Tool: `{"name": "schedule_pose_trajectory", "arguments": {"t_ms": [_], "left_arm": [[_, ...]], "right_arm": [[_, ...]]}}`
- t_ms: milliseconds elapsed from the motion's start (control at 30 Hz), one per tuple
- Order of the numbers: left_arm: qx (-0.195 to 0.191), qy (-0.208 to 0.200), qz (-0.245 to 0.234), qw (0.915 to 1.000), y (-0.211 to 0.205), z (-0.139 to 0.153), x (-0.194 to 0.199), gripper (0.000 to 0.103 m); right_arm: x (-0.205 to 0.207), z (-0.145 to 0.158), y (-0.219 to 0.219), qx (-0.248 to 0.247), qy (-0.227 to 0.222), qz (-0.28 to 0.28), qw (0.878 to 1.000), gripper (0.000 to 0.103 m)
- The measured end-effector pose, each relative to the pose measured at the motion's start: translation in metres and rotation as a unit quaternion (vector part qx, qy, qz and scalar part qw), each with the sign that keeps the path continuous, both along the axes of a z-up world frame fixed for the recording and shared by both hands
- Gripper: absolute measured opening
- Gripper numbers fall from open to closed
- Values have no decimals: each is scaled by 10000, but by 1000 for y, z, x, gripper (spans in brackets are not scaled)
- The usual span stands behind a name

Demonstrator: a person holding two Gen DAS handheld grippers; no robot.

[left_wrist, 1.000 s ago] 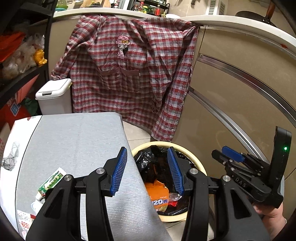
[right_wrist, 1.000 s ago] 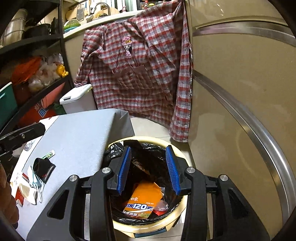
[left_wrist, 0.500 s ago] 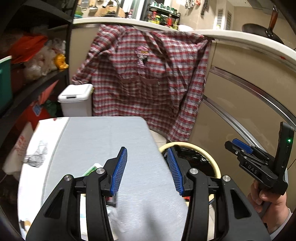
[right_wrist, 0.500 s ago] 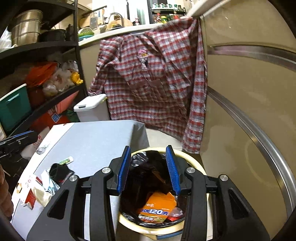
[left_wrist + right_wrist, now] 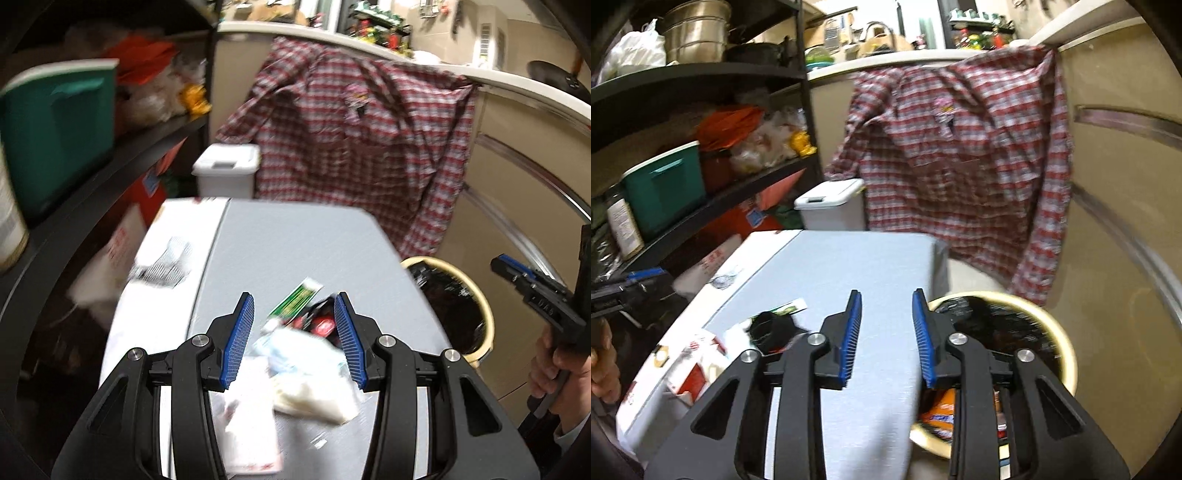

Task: Collect trash
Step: 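Move both open grippers back toward the remaining trash on the table, then grasp the white milk carton with the left gripper while the right grasps the black ring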

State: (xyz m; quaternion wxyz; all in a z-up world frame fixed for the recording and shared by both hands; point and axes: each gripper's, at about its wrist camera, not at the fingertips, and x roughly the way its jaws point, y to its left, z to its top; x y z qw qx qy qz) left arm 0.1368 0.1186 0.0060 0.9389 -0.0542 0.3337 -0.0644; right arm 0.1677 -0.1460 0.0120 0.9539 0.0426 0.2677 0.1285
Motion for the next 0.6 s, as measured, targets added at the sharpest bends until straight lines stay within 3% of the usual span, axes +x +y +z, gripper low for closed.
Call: {"name": "schedule_pose_trajectory", "arguments": {"t_ms": [200,367,600], "left_arm": [[85,457,293,9985,22,-39,-12,45],[136,537,265,9981,24,-53,-18,45],[331,801,167,9961,16,-76,-22,54]], "right_arm": [[12,-10,36,87,152,303,9994,25],[22,-20,64,139,267,547,9980,25],[38,-43,98,93,553,832,9950,28]]}}
